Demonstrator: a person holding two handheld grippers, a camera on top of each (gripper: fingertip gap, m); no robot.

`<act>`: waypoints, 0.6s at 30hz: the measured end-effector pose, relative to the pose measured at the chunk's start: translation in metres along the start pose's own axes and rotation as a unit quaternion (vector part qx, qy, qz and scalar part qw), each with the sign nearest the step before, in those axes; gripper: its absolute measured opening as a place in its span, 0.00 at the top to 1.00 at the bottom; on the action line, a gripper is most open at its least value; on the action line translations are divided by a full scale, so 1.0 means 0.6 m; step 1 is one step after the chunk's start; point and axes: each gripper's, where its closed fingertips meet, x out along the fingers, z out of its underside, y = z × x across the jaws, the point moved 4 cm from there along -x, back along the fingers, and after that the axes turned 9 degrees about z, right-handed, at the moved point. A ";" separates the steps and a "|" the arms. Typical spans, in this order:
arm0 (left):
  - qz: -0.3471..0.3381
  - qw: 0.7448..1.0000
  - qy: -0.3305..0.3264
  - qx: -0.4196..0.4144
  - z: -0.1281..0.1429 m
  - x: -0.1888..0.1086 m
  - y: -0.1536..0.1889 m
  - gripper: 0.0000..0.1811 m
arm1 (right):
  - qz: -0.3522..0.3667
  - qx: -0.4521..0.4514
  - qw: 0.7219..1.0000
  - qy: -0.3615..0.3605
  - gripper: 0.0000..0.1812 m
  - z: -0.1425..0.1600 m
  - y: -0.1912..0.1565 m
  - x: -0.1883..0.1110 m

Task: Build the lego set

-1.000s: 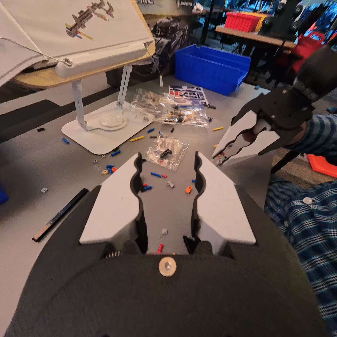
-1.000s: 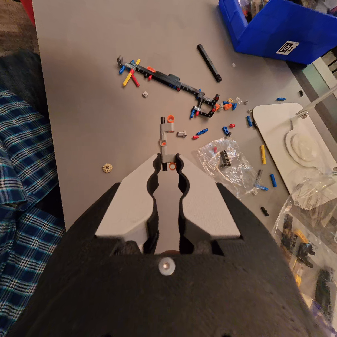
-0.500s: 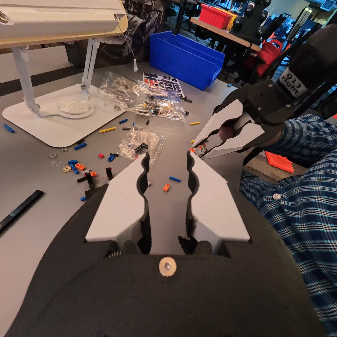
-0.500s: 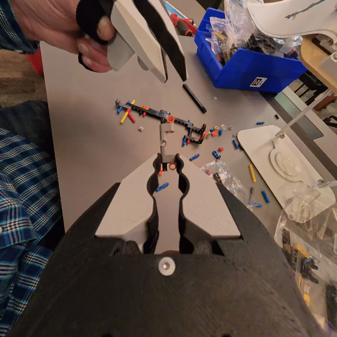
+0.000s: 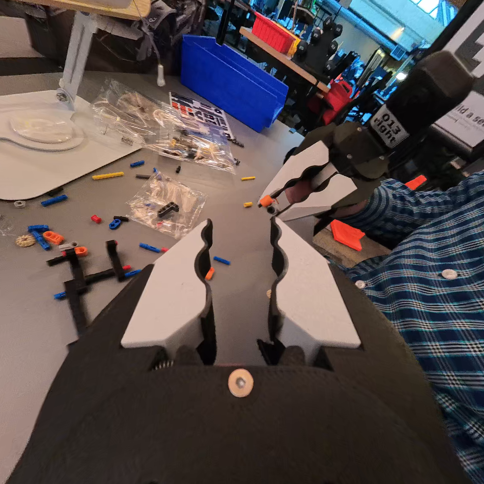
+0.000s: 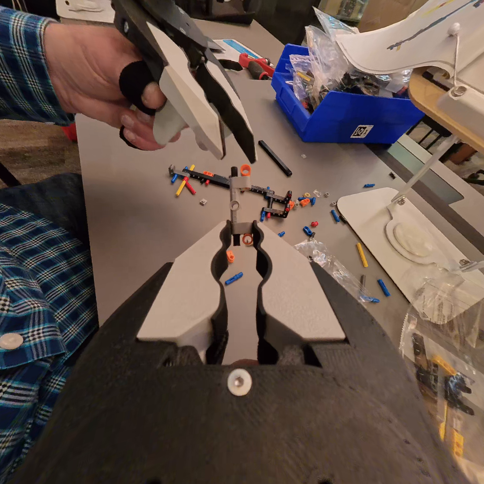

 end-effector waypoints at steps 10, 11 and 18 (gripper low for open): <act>-0.132 0.990 -0.038 0.021 -0.009 -0.133 -0.038 0.75 | -0.008 -0.007 1.000 -0.027 0.93 0.014 -0.013 0.017; -0.145 0.988 -0.041 0.021 -0.006 -0.139 -0.040 0.75 | -0.010 -0.010 1.000 -0.028 0.93 0.014 -0.017 0.021; -0.107 0.993 -0.047 -0.003 0.023 -0.102 -0.021 0.74 | -0.008 -0.011 1.000 -0.023 0.93 -0.003 -0.030 0.041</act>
